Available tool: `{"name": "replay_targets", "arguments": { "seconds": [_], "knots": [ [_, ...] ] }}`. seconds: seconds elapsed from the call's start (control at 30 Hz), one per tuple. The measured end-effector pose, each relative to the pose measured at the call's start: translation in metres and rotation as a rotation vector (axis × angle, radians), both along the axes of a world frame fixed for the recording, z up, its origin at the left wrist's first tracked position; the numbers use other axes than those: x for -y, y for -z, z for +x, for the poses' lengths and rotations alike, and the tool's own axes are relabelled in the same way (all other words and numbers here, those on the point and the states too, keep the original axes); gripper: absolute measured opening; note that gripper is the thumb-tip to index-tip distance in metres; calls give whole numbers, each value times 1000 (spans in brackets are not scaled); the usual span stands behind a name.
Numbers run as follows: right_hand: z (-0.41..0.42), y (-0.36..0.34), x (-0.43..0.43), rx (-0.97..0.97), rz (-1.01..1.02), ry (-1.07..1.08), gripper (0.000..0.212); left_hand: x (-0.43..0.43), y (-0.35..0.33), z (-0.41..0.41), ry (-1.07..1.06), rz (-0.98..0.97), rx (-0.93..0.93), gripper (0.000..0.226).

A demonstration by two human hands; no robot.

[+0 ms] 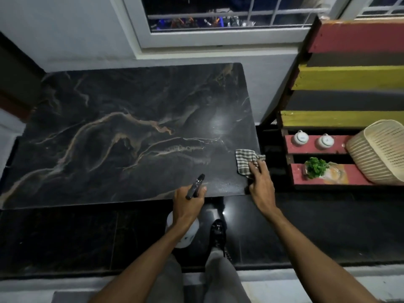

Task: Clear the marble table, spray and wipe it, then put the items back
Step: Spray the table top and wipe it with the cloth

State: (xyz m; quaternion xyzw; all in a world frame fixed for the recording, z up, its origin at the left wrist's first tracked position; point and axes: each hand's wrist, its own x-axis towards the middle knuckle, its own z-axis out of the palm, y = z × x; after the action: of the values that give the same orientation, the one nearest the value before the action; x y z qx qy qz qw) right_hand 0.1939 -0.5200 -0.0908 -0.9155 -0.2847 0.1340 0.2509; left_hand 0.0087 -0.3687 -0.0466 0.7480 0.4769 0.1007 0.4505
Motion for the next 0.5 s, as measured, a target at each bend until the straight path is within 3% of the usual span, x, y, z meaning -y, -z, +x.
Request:
{"name": "replay_targets", "arguments": {
  "seconds": [0.13, 0.27, 0.4, 0.5],
  "knots": [
    [-46, 4, -23, -26, 35, 126, 73, -19, 10, -34, -12, -10, 29, 47],
    [-126, 8, -66, -20, 65, -164, 79, -43, 6, -71, -43, 66, 71, 49],
    [-153, 6, -114, -45, 62, 130, 76, -82, 8, -120, -113, 106, 82, 46],
    [-228, 7, -174, -61, 157, -104, 55, -116, 2, -161, -185, 118, 85, 45]
  ]
}}
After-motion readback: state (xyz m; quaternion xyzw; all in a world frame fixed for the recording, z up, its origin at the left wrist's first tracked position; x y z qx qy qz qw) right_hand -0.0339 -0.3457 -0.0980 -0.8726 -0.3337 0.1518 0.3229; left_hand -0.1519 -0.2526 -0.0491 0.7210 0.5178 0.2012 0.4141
